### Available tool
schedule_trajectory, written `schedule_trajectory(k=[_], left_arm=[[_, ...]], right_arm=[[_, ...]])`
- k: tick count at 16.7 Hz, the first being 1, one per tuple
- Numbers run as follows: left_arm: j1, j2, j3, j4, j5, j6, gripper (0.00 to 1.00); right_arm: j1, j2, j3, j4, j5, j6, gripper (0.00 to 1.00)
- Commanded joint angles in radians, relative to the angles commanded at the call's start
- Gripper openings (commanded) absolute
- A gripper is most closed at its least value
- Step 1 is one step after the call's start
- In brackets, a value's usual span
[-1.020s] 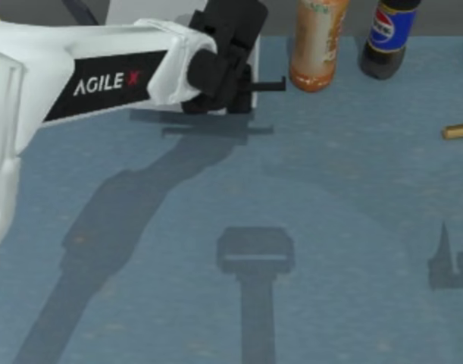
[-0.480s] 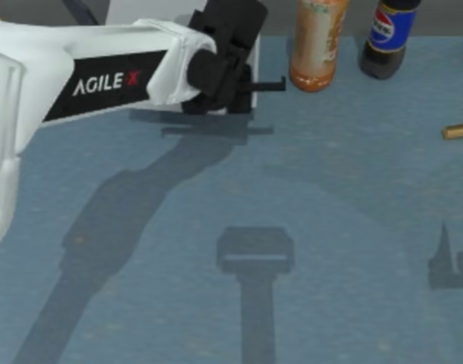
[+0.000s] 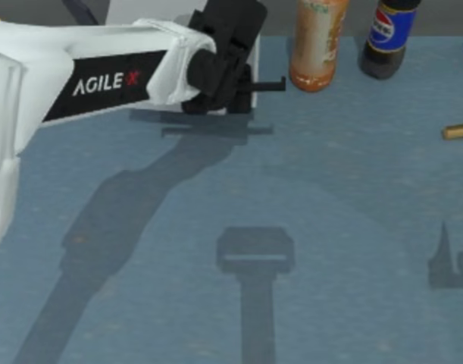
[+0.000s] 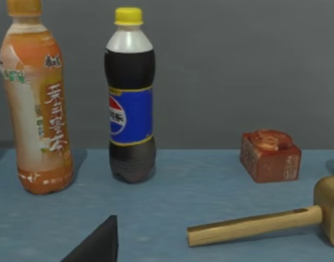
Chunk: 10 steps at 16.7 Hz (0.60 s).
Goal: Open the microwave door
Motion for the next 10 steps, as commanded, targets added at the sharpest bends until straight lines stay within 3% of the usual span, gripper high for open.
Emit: schedule_trajectory(k=[10], left_arm=[[0.007,-0.039,-0.065,0.040,0.035,0.049,0.00]], right_arm=[[0.000,0.000,0.000,0.000,0.000,0.000,1.00]])
